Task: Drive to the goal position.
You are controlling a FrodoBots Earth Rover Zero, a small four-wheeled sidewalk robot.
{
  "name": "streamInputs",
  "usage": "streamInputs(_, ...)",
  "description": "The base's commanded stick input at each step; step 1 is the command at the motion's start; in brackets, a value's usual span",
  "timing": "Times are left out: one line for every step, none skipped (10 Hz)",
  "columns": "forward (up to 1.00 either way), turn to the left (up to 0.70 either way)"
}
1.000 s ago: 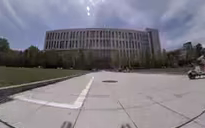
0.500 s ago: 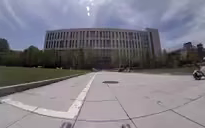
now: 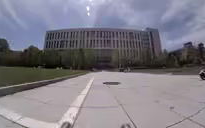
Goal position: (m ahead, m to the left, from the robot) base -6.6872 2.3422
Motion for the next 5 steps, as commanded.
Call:
streamInputs(0.70, 0.00)
streamInputs(0.70, 0.00)
streamInputs(0.70, 0.00)
streamInputs(0.70, 0.00)
streamInputs(0.70, 0.00)
